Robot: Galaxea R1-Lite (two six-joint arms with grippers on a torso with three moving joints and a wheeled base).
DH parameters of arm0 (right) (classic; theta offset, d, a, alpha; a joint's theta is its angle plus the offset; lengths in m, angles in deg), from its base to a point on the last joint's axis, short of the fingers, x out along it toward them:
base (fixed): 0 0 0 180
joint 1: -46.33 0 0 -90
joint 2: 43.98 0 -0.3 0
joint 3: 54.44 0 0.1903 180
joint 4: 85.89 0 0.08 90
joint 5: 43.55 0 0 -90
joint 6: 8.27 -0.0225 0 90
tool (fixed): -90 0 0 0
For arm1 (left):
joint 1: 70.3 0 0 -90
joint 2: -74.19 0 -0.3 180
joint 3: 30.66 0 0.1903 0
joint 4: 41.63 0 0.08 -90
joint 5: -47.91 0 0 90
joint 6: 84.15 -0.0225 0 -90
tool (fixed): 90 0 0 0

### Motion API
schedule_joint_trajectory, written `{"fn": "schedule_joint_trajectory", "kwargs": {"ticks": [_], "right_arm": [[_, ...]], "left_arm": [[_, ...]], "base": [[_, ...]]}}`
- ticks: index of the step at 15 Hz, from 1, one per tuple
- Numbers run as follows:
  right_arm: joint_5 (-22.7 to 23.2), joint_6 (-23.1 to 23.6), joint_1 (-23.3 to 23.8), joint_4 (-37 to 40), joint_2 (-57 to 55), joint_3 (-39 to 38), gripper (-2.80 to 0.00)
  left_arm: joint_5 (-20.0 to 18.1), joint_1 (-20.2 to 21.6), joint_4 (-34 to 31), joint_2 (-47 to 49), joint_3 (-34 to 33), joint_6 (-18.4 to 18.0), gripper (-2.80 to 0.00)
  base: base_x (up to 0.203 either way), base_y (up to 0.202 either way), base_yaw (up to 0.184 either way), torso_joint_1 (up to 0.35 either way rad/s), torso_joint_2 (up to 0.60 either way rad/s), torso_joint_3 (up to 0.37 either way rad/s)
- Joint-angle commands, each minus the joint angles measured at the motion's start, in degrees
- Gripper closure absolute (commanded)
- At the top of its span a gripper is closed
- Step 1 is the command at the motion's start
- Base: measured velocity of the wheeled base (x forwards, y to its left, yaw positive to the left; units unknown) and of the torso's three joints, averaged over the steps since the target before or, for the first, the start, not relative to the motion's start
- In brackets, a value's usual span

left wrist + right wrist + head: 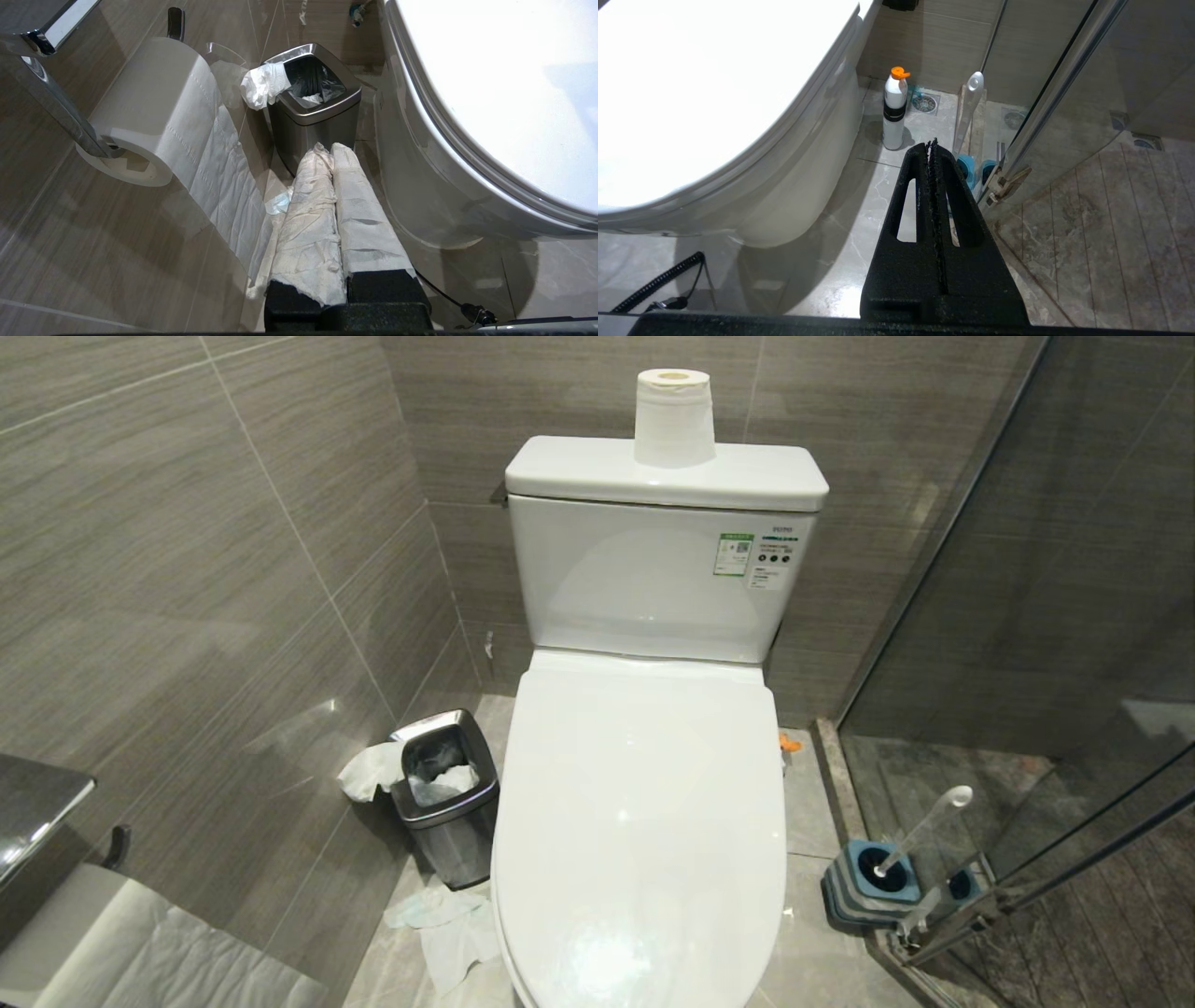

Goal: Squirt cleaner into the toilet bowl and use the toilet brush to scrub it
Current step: Use the left hand to lift the toilet lid slightly

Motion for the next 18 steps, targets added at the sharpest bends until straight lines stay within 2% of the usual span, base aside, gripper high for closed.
{"fn": "schedule_joint_trajectory", "kwargs": {"ticks": [1, 5, 14, 16, 18], "right_arm": [[0.02, 0.53, 0.0, 0.0, 0.05, -0.02, 0.0], [1.16, 4.21, 0.0, -0.26, 0.09, -0.02, 0.0], [1.24, 4.48, 0.0, -0.27, 0.01, -0.02, 0.0], [1.16, 1.93, 0.0, -0.06, 0.03, 0.01, 0.0], [-0.85, -3.25, 0.0, 0.0, 0.0, 0.06, 0.0]], "left_arm": [[0.02, 0.0, 0.0, 0.0, 0.08, -0.01, 0.0], [0.02, 0.0, -0.08, 0.0, 0.08, -0.01, 0.0], [0.02, 0.0, -0.08, 0.0, 0.08, -0.01, 0.0], [0.02, 0.0, -0.08, 0.0, 0.08, -0.01, 0.0], [0.02, 0.0, 0.0, 0.0, 0.03, -0.01, 0.0]], "base": [[0.0, 0.0, 0.0, 0.0, 0.0, 0.0], [0.0, 0.0, 0.0, 0.0, 0.0, 0.0], [0.0, 0.0, 0.0, 0.0, 0.0, 0.0], [0.0, 0.0, 0.0, 0.0, 0.0, 0.0], [0.0, 0.0, 0.0, 0.0, 0.0, 0.0]]}}
